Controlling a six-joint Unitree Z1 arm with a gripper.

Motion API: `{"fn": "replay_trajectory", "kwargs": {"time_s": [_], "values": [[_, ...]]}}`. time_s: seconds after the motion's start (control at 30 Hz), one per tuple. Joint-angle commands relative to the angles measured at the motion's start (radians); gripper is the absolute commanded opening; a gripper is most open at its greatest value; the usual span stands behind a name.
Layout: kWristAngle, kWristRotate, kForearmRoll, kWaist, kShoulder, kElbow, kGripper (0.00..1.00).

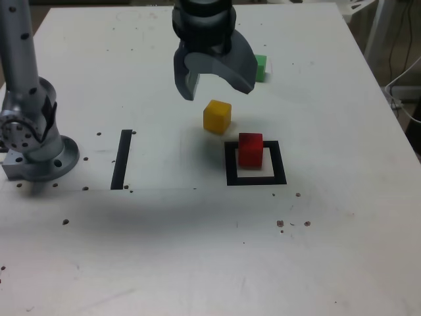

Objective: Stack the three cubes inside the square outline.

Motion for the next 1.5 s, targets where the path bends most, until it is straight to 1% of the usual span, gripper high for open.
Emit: {"fn": "replay_trajectory", "kwargs": {"time_s": [0.0, 0.17, 0.43, 0.6, 0.67, 0.73, 0.8, 0.9, 0.93, 1.0, 1.07, 1.47], "values": [[0.003, 0.049, -0.018, 0.011, 0.027, 0.003, 0.98], [-0.004, 0.087, -0.060, 0.045, 0.066, 0.030, 0.97], [-0.017, 0.109, -0.115, 0.087, 0.127, 0.052, 0.97], [-0.032, 0.122, -0.142, 0.104, 0.176, 0.052, 0.93], [-0.039, 0.126, -0.150, 0.108, 0.192, 0.052, 0.89], [-0.045, 0.128, -0.159, 0.112, 0.203, 0.055, 0.82], [-0.050, 0.129, -0.171, 0.113, 0.209, 0.059, 0.69], [-0.052, 0.128, -0.192, 0.114, 0.209, 0.067, 0.45], [-0.052, 0.128, -0.197, 0.114, 0.207, 0.069, 0.38], [-0.051, 0.128, -0.205, 0.114, 0.205, 0.073, 0.30], [-0.051, 0.128, -0.208, 0.114, 0.204, 0.074, 0.28], [-0.053, 0.126, -0.202, 0.114, 0.191, 0.075, 0.28]]}}
